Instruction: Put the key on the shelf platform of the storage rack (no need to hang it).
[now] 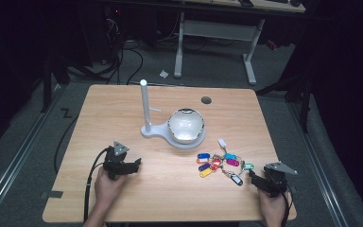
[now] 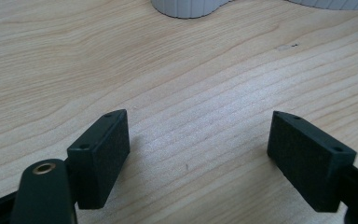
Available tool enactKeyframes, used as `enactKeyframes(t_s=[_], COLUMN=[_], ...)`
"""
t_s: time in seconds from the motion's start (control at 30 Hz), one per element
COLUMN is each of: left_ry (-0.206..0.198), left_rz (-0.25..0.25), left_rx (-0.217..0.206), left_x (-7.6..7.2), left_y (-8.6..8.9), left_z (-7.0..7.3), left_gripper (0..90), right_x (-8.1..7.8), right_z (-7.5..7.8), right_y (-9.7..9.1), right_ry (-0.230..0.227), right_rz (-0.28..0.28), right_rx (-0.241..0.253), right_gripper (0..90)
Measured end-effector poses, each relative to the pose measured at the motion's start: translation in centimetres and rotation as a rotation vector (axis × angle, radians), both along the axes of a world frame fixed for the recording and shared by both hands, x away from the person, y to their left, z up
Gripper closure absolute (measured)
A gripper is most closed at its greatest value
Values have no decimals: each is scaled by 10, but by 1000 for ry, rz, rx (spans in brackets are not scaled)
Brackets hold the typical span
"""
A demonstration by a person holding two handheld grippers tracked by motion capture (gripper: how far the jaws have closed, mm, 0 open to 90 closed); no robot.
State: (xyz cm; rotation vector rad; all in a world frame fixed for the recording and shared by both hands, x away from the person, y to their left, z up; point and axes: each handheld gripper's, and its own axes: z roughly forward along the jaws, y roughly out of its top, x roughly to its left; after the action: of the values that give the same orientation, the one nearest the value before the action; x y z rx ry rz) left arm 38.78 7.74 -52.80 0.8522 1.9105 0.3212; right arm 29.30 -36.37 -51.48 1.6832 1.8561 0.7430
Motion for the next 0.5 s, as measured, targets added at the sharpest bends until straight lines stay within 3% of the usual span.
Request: enactKeyframes(t_s=[0.5], left_ry=[1], left_rz=[2], left_rx=[-1], left_x=[0], left_y=[0], left_z=[0], left_gripper=[212], right_x=[1], right_z=[0], right_y=[1], right_ry=[6], right_rz=[-6], right_rx=[0], right_gripper=[362])
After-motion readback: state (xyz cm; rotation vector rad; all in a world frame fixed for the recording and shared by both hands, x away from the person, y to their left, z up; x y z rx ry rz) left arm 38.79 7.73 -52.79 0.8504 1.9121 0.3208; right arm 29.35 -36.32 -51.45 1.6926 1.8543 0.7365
